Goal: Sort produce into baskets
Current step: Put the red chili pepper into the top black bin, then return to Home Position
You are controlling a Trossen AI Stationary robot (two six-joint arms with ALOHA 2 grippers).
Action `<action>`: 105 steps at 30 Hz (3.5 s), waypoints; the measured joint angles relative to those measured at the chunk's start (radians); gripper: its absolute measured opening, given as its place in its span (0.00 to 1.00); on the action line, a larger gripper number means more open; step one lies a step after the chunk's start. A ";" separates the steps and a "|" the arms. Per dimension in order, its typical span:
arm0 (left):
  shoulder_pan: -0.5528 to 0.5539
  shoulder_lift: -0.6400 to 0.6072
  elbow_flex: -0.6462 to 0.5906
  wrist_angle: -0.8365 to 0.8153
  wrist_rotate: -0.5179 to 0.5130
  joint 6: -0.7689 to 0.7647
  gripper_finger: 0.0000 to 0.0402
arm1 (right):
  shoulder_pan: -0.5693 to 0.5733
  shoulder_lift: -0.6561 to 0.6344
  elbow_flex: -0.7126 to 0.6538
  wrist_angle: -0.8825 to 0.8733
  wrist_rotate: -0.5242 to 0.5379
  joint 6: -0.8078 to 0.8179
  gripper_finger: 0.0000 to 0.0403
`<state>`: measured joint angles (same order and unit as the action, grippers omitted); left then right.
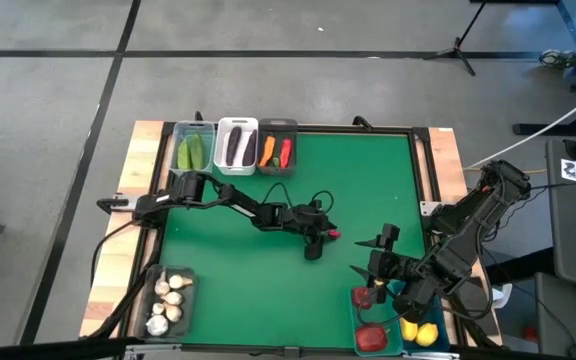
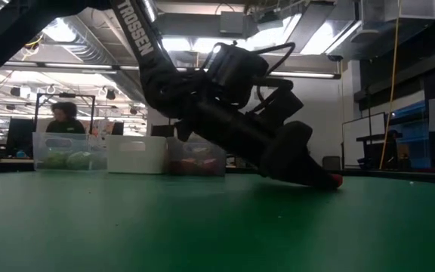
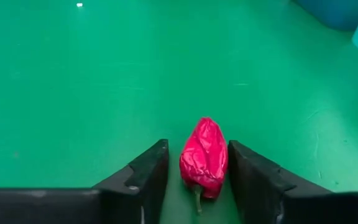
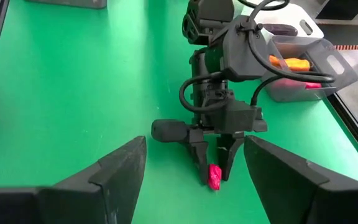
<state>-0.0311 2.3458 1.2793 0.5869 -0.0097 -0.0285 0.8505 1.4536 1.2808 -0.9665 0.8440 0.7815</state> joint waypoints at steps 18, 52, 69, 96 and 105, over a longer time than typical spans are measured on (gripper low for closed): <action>-0.003 -0.093 -0.008 -0.071 0.018 -0.096 0.17 | 0.000 0.000 0.000 0.000 -0.029 0.000 0.67; 0.383 -0.581 -0.229 -0.569 -0.402 -0.284 0.19 | 0.000 0.000 0.000 0.008 -0.052 -0.001 0.67; 0.396 -0.580 -0.229 -0.610 -0.391 -0.224 0.46 | 0.000 0.000 0.000 0.023 -0.052 0.005 0.67; -0.060 -1.256 -0.227 -0.769 -0.230 -0.012 0.61 | -0.032 -0.101 0.000 0.177 0.021 -0.288 0.67; -0.304 -1.435 -0.227 -0.764 -0.235 0.073 0.61 | -0.140 -0.356 0.002 0.550 -0.471 -0.705 0.67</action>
<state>-0.3352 0.9112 1.0519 -0.1772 -0.2443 0.0447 0.7109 1.0981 1.2823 -0.4168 0.3725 0.0761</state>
